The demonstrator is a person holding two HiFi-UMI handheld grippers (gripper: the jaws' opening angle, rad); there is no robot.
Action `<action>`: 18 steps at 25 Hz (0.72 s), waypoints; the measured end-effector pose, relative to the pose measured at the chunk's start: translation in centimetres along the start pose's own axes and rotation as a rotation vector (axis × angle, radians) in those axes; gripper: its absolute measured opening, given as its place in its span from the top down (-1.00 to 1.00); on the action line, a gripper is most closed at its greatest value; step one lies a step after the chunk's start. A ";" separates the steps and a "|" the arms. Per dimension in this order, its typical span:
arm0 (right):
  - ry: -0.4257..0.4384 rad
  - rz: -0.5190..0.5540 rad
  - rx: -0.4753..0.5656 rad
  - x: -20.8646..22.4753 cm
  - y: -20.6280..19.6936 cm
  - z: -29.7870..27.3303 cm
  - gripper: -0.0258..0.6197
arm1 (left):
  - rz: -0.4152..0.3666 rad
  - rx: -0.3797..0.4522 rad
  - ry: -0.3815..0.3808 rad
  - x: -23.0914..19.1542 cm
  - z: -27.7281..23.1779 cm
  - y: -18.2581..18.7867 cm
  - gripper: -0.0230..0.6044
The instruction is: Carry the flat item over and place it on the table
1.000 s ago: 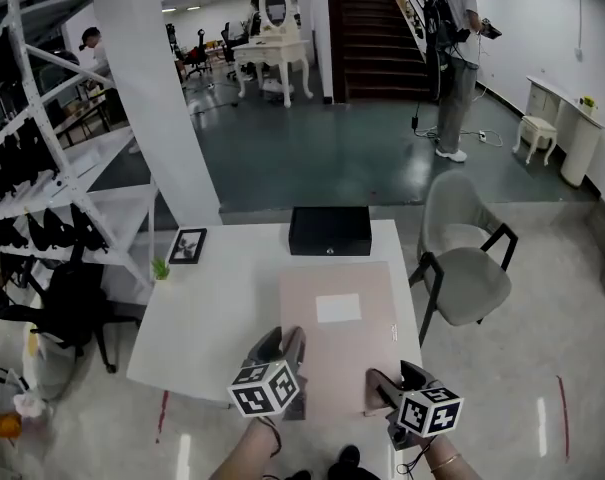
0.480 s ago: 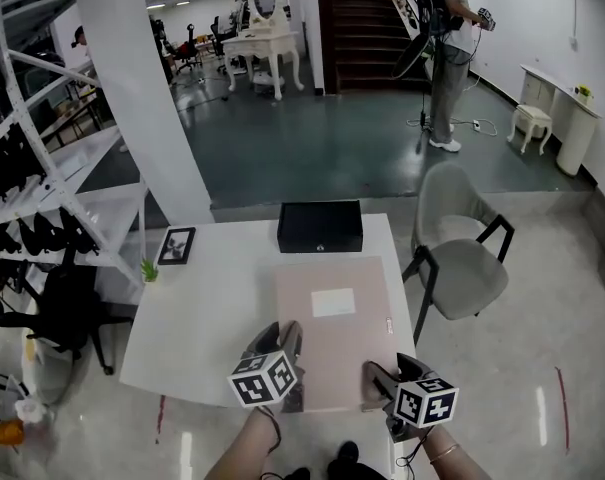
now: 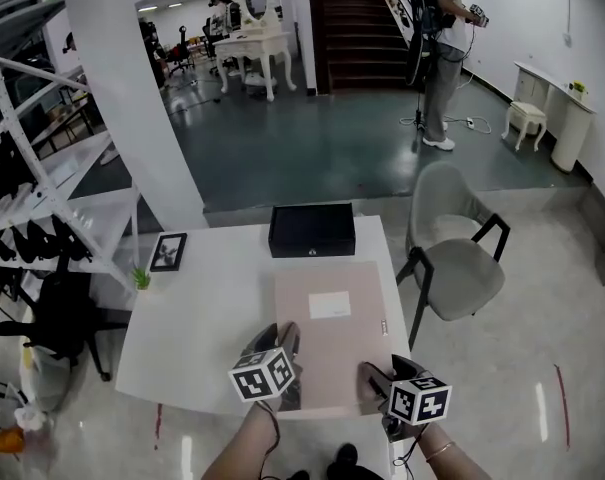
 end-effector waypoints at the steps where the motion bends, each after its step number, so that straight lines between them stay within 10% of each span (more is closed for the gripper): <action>1: -0.002 0.000 -0.001 0.1 0.0 -0.1 0.07 | 0.003 -0.004 0.001 0.0 -0.2 -0.1 0.35; 18: -0.022 -0.023 -0.018 1.0 0.4 -1.1 0.08 | -0.006 -0.104 0.026 -0.3 -2.7 -0.1 0.37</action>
Point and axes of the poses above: the fingertips, and each gripper's own axes: z backward along the fingers, x to its right, y out of its top, the point moved 9 cm from there along z, backward along the fingers, and after that the axes turned 1 degree about -z, right-handed, at the moved point
